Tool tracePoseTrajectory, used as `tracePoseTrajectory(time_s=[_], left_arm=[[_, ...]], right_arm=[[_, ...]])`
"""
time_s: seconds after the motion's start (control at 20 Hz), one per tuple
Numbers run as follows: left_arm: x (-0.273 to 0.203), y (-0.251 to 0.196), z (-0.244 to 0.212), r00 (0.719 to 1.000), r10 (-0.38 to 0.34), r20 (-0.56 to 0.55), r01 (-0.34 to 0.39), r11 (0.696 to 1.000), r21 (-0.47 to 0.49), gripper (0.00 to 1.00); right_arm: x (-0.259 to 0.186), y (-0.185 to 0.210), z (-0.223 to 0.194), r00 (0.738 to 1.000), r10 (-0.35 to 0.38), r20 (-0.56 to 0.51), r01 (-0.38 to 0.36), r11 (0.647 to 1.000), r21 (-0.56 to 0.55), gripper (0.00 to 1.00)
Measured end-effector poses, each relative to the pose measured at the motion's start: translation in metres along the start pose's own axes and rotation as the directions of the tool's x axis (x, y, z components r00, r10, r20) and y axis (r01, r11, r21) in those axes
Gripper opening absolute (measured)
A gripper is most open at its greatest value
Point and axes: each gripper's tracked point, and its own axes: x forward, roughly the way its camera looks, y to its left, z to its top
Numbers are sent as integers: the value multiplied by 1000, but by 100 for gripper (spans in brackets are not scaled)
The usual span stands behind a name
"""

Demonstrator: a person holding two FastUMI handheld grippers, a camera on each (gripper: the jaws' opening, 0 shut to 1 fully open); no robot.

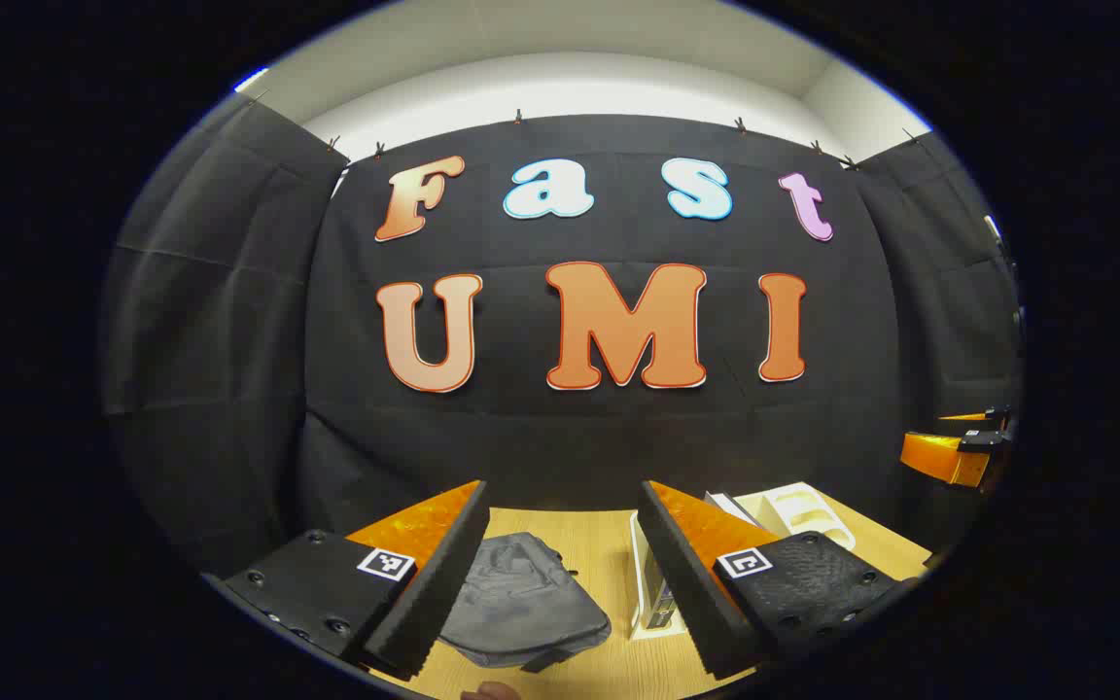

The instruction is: Open the schoolbag, grab two books from the bookshelf and put them into the schoolbag.

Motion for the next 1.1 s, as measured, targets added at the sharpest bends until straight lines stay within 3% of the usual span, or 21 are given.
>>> tracePoseTrajectory(time_s=[0.7, 1.1], left_arm=[[1, 48, -8, 997, 82, -16, -82, 996, -27, 97], [29, 49, -6, 999, 42, -11, -42, 999, -23, 97]], right_arm=[[6, 32, -2, 999, 41, -14, -41, 999, -4, 97], [13, 33, 2, 1000, -1, -1, 1, 999, -32, 97]])
